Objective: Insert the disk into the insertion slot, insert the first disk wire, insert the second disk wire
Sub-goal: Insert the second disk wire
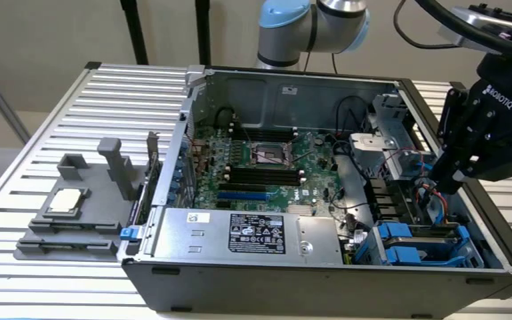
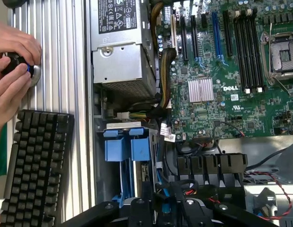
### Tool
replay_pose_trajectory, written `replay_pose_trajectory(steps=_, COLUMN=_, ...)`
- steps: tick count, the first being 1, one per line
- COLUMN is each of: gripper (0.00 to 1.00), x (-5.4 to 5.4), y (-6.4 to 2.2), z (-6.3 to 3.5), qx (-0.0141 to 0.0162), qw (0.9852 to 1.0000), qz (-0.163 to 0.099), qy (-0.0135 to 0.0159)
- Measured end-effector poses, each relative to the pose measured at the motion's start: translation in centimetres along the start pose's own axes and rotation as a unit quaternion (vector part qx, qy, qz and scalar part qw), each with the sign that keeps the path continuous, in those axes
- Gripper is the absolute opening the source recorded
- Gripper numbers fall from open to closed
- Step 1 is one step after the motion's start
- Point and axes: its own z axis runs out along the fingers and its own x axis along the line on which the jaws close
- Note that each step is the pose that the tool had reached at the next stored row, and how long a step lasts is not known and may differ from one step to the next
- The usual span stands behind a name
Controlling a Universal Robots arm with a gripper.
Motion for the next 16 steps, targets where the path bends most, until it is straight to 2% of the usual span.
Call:
replay_pose_trajectory(steps=4, gripper=0.29, x=-0.97, y=0.11, z=-0.14, qx=0.0007, qw=1.0000, qz=0.001, qy=0.0067)
replay_pose_trajectory(steps=8, gripper=0.27, x=-1.13, y=0.13, z=-0.16, qx=0.0014, qw=0.9999, qz=0.002, qy=0.0145)
replay_pose_trajectory(steps=9, gripper=0.16, x=-1.13, y=0.12, z=-0.15, qx=0.0015, qw=0.9999, qz=0.002, qy=0.0159)
replay_pose_trajectory(steps=13, gripper=0.16, x=-1.10, y=0.12, z=-0.16, qx=0.0016, qw=0.9999, qz=0.002, qy=0.0171)
replay_pose_trajectory(steps=16, gripper=0.16, x=-0.58, y=0.35, z=0.01, qx=0.0029, qw=0.9999, qz=0.002, qy=0.0162)
